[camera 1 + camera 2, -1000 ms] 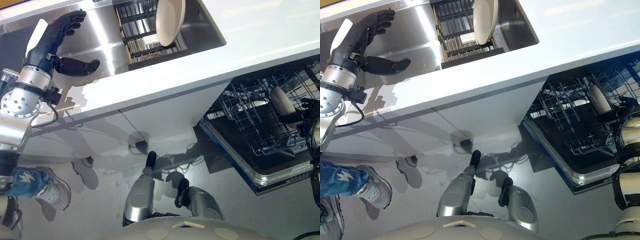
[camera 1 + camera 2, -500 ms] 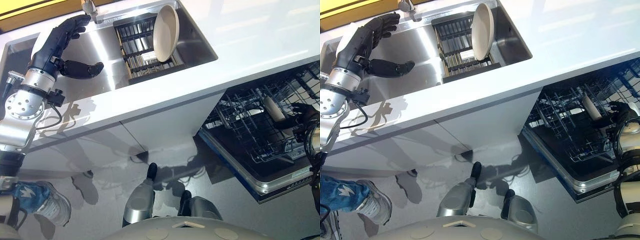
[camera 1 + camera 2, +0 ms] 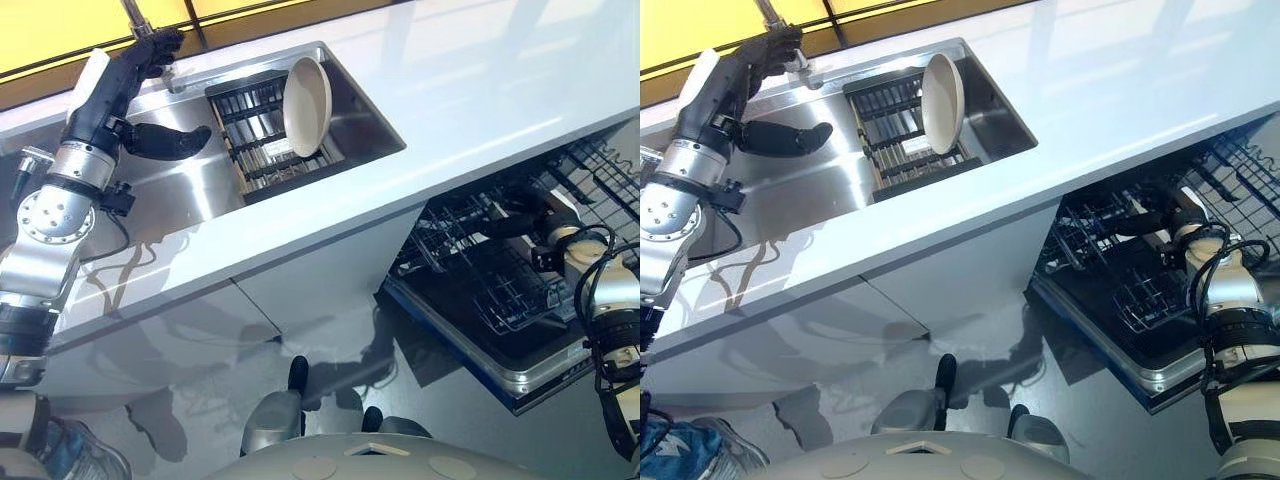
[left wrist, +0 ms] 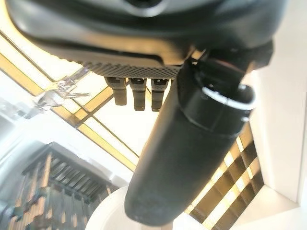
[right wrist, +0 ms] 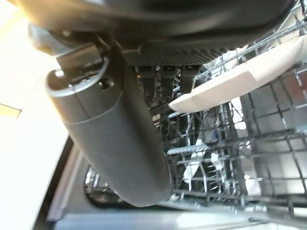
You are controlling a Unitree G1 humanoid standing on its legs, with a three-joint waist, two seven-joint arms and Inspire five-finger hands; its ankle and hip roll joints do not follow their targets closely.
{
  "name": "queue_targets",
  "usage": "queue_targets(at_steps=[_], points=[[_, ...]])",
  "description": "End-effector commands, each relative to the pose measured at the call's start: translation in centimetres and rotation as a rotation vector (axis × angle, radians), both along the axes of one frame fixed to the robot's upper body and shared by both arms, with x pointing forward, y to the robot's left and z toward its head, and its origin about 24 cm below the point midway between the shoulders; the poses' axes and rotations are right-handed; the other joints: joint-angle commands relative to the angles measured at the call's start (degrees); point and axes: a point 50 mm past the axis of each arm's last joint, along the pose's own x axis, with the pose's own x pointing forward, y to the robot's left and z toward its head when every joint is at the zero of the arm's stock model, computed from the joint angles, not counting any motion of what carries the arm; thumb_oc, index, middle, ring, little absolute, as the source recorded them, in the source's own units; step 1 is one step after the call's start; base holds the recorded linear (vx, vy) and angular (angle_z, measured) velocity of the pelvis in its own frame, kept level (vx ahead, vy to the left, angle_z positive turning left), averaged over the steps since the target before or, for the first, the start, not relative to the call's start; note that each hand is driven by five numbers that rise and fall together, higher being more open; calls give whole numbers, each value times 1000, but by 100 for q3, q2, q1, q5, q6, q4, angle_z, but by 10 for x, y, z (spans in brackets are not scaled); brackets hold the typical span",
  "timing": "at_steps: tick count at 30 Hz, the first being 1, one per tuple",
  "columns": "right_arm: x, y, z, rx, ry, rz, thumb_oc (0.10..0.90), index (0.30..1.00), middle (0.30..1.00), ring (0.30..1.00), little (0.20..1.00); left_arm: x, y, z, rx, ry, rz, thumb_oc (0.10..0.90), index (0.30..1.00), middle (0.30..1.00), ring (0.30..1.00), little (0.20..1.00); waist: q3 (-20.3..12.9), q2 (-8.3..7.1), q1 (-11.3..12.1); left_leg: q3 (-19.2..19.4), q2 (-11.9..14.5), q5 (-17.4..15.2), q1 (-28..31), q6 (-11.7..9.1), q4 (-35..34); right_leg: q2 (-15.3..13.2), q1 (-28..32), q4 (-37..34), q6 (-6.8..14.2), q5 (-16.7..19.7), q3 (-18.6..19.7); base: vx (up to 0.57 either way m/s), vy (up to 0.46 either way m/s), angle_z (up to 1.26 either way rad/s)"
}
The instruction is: Pick up plates and place into dishwasher.
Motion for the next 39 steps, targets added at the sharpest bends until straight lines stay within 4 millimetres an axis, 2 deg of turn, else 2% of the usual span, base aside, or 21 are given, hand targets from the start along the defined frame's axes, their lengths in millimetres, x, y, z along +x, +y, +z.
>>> queue_targets(at_steps=[1,6,11,14,20,24,28,33,39], points=[[6,11,50,12,-302,86,800,900,900,900,900,-14,13,38,-8,-247,55,800,900,900,900,900,-931,-239,-200,343,-297,-944,587,16,55,55,-188,-568,124,767,109,-30,65,-20],[-1,30,78,79,-553,101,800,900,900,900,900,-13,18,41,84,-259,123,800,900,900,900,900,-1025,-185,-394,485,-325,-993,636,81,42,63,-241,-569,162,826,287,-29,90,-21],[-15,42,87,169,-700,149,800,900,900,900,900,-12,29,52,188,-258,201,800,900,900,900,900,-1075,-95,-592,619,-347,-1029,683,137,33,45,-284,-573,217,885,437,-6,89,-17],[-24,58,88,283,-744,300,800,900,900,900,900,-12,34,61,271,-255,251,800,900,900,900,900,-1101,-38,-710,709,-363,-1048,693,167,33,22,-331,-567,256,917,492,1,94,-21],[-32,83,84,443,-698,571,800,900,900,900,900,-7,44,77,442,-238,346,800,900,900,900,900,-1129,31,-891,888,-400,-1067,691,220,54,-22,-428,-502,309,965,582,-4,88,-15],[-34,98,70,565,-605,713,800,900,900,900,900,0,52,87,515,-200,403,800,900,900,900,900,-1130,88,-1009,1000,-422,-1073,691,265,66,-50,-524,-381,349,973,663,0,98,-20],[-43,117,44,671,-417,905,800,900,900,900,900,6,53,92,600,-172,442,800,900,900,900,900,-1103,120,-1118,1093,-446,-1070,670,327,80,-69,-656,-229,387,977,771,-10,83,-18],[-54,118,11,710,-191,993,800,900,900,900,900,11,51,95,693,-149,466,800,900,900,900,900,-1062,100,-1201,1178,-466,-1087,664,380,112,-94,-755,-103,428,997,865,-6,50,-15],[-69,115,-24,626,82,1035,800,900,900,900,900,18,44,98,787,-112,480,800,900,900,900,900,-1003,52,-1282,1263,-478,-1092,652,416,155,-103,-864,37,466,1022,974,3,27,-15]])
